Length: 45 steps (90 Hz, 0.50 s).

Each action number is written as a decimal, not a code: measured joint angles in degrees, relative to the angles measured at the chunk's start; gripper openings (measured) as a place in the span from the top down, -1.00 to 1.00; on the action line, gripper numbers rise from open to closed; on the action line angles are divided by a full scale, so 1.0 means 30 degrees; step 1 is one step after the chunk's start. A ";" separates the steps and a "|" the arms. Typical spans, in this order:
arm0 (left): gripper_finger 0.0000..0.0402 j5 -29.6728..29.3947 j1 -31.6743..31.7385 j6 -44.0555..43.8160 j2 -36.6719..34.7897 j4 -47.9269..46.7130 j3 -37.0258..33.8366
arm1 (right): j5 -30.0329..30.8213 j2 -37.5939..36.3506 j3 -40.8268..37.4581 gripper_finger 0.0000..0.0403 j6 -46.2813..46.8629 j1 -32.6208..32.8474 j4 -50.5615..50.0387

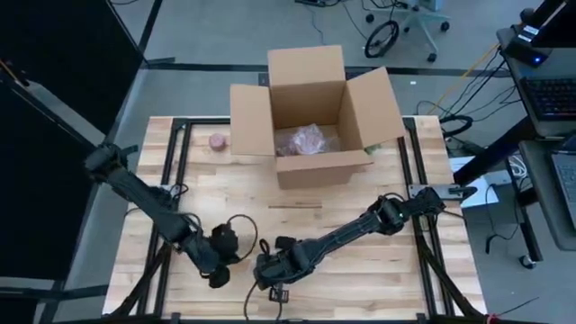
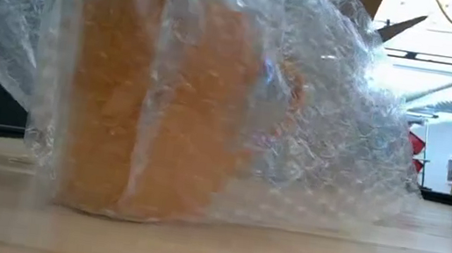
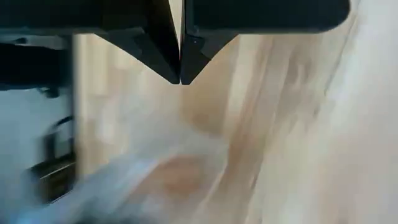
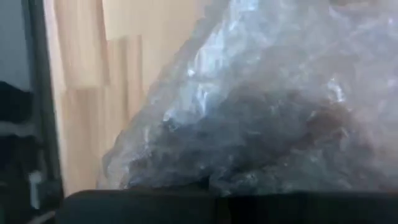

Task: Wrap mug
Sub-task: Wrap the orange cup with the bubble wrap

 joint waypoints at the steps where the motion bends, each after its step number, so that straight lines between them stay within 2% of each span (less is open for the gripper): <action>1: 1.00 -0.0017 -0.0022 -0.0065 0.0213 0.0221 -0.0105 | -0.0093 -0.0002 -0.0041 1.00 0.0203 -0.0001 0.0056; 19: 1.00 -0.0041 0.0053 0.0348 0.4242 0.5313 -0.0702 | -0.1524 -0.0112 -0.1451 1.00 0.2975 0.0000 0.2093; 30: 1.00 0.0655 0.0239 0.0399 0.6704 0.9170 -0.0702 | -0.1891 -0.0197 -0.2292 0.99 0.3886 0.0067 0.3291; 45: 1.00 0.0967 0.0307 0.0408 0.8437 1.2586 -0.0674 | -0.2102 -0.0306 -0.3183 0.99 0.4649 0.0206 0.4646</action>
